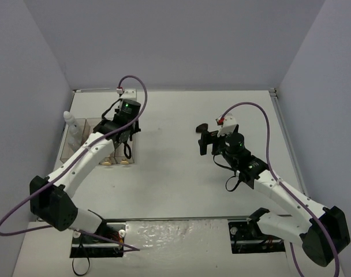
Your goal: Organize the makeup
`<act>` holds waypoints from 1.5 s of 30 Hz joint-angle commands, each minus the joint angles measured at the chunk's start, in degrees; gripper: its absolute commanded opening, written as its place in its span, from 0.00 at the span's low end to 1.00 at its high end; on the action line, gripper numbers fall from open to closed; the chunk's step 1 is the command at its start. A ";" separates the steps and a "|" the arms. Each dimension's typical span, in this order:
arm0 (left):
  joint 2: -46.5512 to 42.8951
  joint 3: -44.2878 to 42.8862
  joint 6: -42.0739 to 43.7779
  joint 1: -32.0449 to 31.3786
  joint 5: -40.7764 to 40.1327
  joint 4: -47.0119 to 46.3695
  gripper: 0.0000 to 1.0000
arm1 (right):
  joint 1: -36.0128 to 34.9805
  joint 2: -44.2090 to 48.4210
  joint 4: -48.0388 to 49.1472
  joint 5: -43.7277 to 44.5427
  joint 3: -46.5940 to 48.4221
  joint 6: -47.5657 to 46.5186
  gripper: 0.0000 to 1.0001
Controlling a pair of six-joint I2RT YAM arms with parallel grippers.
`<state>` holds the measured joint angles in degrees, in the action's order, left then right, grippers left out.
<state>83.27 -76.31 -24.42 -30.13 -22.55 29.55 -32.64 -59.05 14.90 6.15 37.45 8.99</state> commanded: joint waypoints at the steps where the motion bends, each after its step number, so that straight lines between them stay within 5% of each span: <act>1: -0.30 4.89 7.58 6.17 6.81 -5.68 0.00 | 0.56 -0.19 4.09 0.18 0.43 0.32 1.00; 15: 10.43 5.77 4.98 12.96 8.94 -12.47 0.02 | 0.96 -0.49 2.48 4.68 0.47 0.52 1.00; 21: 13.35 4.85 5.05 13.42 8.75 -12.75 0.25 | 2.01 -2.42 1.34 6.51 1.10 1.11 1.00; 23: 12.26 5.14 5.51 13.32 8.10 -13.02 0.49 | 3.20 -3.80 0.07 7.57 1.59 1.94 1.00; 27: 8.41 4.34 5.87 13.19 7.38 -11.74 0.71 | 8.34 -7.10 -2.28 7.51 3.00 4.89 0.96; 32: -1.04 1.58 5.89 12.43 9.33 -6.68 0.79 | 17.12 -12.40 -2.62 3.57 4.46 8.16 0.84; 41: -20.80 8.50 2.12 11.97 18.06 -2.65 0.86 | 24.03 -30.69 0.19 0.29 11.33 9.87 0.43; 45: -26.39 13.01 -0.01 11.85 21.49 -1.87 0.86 | 25.00 -34.99 2.24 -0.73 12.73 10.34 0.38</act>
<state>60.23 -66.29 -21.36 -18.00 -6.09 26.19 -8.47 -92.08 12.74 6.62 47.18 18.12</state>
